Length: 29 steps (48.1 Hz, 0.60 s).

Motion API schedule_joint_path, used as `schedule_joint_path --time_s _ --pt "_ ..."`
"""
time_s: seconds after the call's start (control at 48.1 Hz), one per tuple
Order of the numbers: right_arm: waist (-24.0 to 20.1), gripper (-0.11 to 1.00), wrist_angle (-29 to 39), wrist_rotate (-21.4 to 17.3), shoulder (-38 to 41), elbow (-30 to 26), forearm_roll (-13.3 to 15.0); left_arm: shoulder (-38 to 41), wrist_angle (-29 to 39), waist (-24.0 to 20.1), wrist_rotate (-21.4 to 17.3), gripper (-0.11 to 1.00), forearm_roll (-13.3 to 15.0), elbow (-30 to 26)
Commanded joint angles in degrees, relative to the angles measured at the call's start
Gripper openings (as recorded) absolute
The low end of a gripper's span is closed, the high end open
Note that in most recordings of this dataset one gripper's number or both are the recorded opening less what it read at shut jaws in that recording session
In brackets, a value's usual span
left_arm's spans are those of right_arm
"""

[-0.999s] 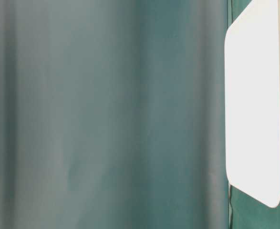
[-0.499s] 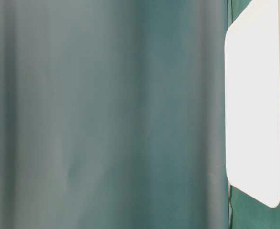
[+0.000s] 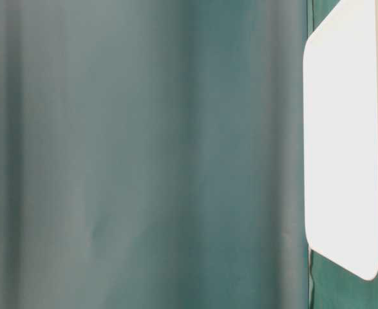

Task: Put the tape into the white case with the left arm.
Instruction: 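Lower the left gripper onto the black tape roll and grasp it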

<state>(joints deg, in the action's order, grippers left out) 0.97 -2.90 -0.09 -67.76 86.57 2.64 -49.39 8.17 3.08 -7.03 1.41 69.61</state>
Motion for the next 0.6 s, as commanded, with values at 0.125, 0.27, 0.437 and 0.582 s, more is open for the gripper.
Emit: schedule_joint_path --time_s 0.125,0.27,0.437,0.582 --pt "0.0 -0.09 -0.26 -0.09 0.62 -0.62 0.18 2.11 -0.53 3.08 -0.09 0.98 -0.09 -2.9" --pt "0.09 -0.09 -0.26 -0.09 0.53 -0.62 0.18 4.75 -0.62 4.22 0.09 0.98 -0.09 -3.69" --pt "0.0 -0.09 -0.26 -0.09 0.53 -0.62 0.18 9.05 -1.32 6.94 0.09 0.98 0.0 -5.62" --pt "0.0 -0.09 -0.26 -0.09 0.53 -0.62 0.18 13.01 -2.55 9.76 0.09 0.98 0.0 -7.47"
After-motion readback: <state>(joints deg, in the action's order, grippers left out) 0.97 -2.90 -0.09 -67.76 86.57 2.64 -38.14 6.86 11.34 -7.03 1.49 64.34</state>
